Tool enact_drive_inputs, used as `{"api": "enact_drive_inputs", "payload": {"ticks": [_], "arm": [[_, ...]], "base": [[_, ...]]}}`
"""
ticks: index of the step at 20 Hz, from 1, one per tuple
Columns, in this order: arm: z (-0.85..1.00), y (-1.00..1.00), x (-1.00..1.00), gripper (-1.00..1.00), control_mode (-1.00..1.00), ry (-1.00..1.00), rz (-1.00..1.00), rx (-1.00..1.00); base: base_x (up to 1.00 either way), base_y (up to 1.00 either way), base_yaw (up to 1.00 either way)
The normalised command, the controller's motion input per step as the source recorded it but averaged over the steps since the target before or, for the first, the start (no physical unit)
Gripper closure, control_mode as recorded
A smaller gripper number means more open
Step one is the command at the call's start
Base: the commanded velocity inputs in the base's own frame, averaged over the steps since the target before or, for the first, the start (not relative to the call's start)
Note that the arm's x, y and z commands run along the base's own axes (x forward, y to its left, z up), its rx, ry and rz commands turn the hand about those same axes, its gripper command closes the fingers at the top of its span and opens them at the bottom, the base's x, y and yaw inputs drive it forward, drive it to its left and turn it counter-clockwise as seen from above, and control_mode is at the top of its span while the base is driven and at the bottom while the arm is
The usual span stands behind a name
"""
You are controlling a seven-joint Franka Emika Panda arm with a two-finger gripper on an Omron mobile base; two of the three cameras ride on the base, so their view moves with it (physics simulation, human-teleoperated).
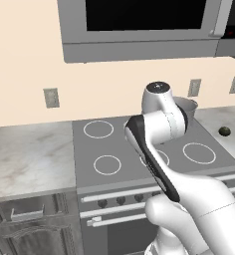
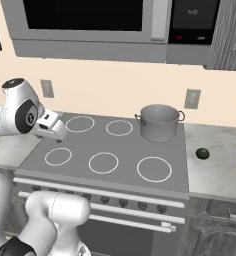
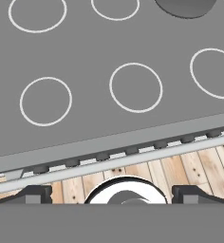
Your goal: Turn on the burner for the pot on the stove. Wait thirty seconds for the pot to heat up. Then add the squash to the pot.
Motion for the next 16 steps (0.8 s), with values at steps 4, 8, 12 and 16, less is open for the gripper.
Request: {"api": "enact_drive_inputs", "payload": {"ticks": [4,8,12,16], "arm": [[0.00,0.00,0.00,-1.00,-1.00,0.00,0.00,0.00],[0.00,0.00,0.00,-1.00,-1.00,0.00,0.00,0.00],[0.00,0.00,0.00,-1.00,-1.00,0.00,0.00,0.00],[0.00,0.00,0.00,-1.00,-1.00,0.00,0.00,0.00]], "base": [[0.00,0.00,0.00],[0.00,0.00,0.00],[0.00,0.00,0.00],[0.00,0.00,0.00]]}}
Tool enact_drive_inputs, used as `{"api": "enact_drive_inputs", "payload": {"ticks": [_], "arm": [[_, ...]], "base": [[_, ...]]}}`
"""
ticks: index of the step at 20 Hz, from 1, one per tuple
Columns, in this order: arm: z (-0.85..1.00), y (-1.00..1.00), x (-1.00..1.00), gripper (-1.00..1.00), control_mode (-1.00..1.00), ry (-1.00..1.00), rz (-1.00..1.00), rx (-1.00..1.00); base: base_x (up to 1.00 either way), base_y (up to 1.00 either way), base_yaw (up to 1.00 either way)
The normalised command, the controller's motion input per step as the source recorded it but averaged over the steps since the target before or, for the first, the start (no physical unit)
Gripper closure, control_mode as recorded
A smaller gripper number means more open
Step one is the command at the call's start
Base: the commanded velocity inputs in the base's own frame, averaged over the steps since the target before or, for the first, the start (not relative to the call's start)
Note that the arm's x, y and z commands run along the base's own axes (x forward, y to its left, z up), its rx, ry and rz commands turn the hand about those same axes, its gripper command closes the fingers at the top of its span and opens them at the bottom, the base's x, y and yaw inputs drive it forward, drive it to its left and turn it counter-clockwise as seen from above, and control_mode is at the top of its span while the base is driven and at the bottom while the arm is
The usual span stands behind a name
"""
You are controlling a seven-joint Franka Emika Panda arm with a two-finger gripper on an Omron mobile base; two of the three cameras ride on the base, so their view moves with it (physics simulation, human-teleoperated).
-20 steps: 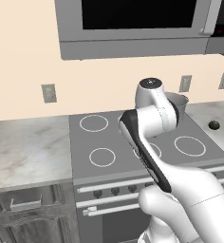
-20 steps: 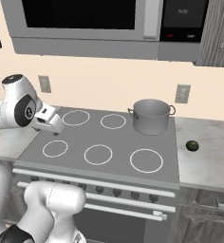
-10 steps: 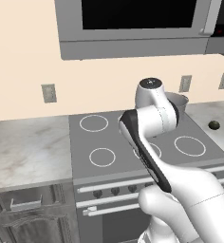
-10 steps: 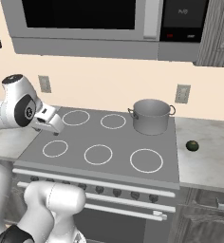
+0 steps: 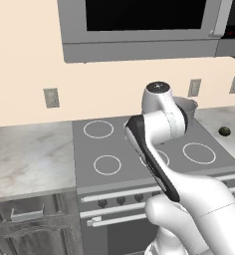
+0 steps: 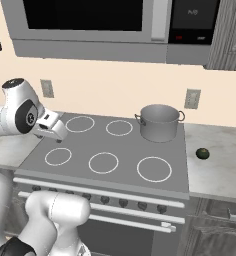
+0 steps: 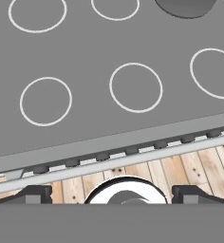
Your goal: Turn on the burner for the pot on the stove. Wait thirty seconds for the pot to heat up. Then add the squash to the pot.
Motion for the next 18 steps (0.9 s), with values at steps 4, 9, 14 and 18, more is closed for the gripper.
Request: {"api": "enact_drive_inputs", "payload": {"ticks": [4,9,14,18], "arm": [[0.00,0.00,0.00,-1.00,-1.00,0.00,0.00,0.00],[0.00,0.00,0.00,-1.00,-1.00,0.00,0.00,0.00],[0.00,0.00,0.00,-1.00,-1.00,0.00,0.00,0.00],[0.00,0.00,0.00,-1.00,-1.00,0.00,0.00,0.00]], "base": [[0.00,0.00,0.00],[0.00,0.00,0.00],[0.00,0.00,0.00],[0.00,0.00,0.00]]}}
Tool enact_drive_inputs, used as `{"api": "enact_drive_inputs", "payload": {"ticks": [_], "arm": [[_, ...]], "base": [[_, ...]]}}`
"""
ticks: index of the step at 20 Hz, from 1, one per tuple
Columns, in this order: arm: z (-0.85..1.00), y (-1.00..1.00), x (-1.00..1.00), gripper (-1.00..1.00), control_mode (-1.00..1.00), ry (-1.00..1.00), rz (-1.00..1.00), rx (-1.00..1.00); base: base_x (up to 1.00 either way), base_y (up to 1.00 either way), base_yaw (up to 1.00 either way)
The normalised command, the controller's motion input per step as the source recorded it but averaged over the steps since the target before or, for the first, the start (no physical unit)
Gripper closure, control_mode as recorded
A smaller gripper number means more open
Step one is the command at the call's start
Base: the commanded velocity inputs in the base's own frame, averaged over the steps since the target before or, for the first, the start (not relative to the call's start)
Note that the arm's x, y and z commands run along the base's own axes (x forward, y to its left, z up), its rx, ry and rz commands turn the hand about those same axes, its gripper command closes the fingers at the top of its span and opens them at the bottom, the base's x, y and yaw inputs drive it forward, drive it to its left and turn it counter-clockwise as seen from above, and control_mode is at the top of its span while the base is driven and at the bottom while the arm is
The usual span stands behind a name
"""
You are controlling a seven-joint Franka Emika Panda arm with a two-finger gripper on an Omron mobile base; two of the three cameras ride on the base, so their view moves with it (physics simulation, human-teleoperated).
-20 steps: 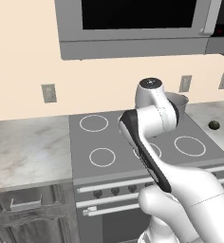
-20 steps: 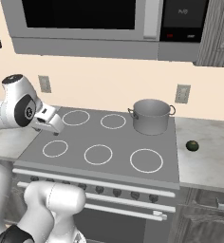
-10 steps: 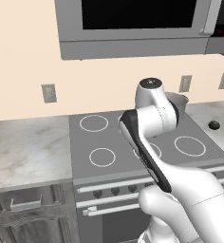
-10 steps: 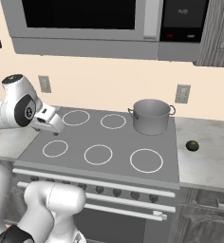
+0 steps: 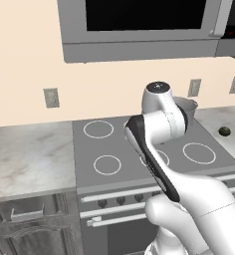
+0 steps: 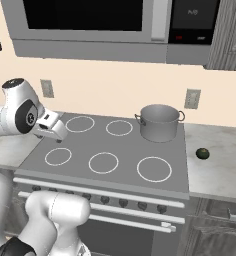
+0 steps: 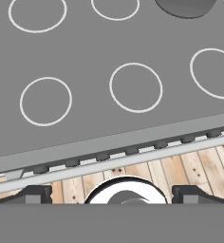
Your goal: Turn on the burner for the pot on the stove. Wait thirty seconds for the pot to heat up. Then add the squash to the pot.
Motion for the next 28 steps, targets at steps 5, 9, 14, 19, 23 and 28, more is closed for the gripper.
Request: {"api": "enact_drive_inputs", "payload": {"ticks": [5,9,14,19,23,28], "arm": [[0.00,0.00,0.00,-1.00,-1.00,0.00,0.00,0.00],[0.00,0.00,0.00,-1.00,-1.00,0.00,0.00,0.00],[0.00,0.00,0.00,-1.00,-1.00,0.00,0.00,0.00],[0.00,0.00,0.00,-1.00,-1.00,0.00,0.00,0.00],[0.00,0.00,0.00,-1.00,-1.00,0.00,0.00,0.00],[0.00,0.00,0.00,-1.00,-1.00,0.00,0.00,0.00]], "base": [[0.00,0.00,0.00],[0.00,0.00,0.00],[0.00,0.00,0.00],[0.00,0.00,0.00],[0.00,0.00,0.00],[0.00,0.00,0.00]]}}
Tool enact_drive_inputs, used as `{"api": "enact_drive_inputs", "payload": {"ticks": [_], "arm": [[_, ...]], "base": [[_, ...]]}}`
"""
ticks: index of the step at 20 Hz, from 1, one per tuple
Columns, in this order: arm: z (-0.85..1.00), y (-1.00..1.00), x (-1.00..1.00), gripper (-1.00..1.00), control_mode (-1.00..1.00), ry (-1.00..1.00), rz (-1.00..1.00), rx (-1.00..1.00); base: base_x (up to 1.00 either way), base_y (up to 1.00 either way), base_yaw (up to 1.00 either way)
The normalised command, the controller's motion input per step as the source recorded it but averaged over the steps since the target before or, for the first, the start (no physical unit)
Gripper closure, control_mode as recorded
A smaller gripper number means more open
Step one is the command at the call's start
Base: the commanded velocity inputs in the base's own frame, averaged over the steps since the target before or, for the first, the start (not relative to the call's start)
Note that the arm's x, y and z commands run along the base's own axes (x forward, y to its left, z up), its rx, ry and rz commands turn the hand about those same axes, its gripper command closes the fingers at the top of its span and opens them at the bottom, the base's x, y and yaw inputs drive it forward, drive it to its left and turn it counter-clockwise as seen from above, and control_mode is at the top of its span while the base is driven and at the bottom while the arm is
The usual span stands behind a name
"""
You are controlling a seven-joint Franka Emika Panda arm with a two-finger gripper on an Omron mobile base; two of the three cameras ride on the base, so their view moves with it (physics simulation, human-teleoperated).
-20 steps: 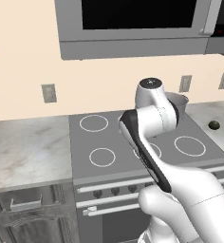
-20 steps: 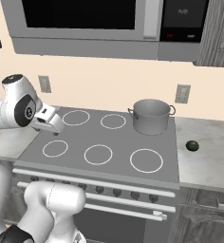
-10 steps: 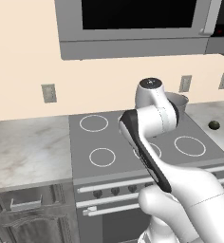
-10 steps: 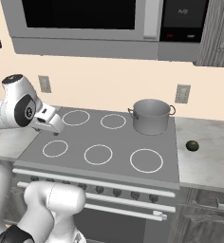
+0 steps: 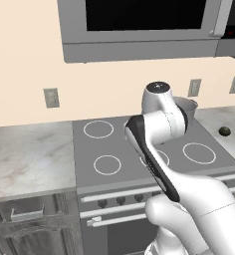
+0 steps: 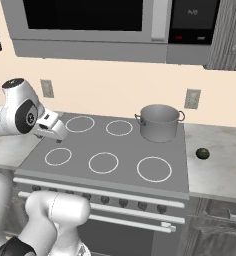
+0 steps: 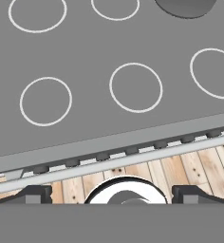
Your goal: Turn on the burner for the pot on the stove. Wait thirty seconds for the pot to heat up. Then add the squash to the pot.
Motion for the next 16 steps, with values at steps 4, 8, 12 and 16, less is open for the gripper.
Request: {"api": "enact_drive_inputs", "payload": {"ticks": [4,8,12,16], "arm": [[0.00,0.00,0.00,-1.00,-1.00,0.00,0.00,0.00],[0.00,0.00,0.00,-1.00,-1.00,0.00,0.00,0.00],[0.00,0.00,0.00,-1.00,-1.00,0.00,0.00,0.00],[0.00,0.00,0.00,-1.00,-1.00,0.00,0.00,0.00]], "base": [[0.00,0.00,0.00],[0.00,0.00,0.00],[0.00,0.00,0.00],[0.00,0.00,0.00]]}}
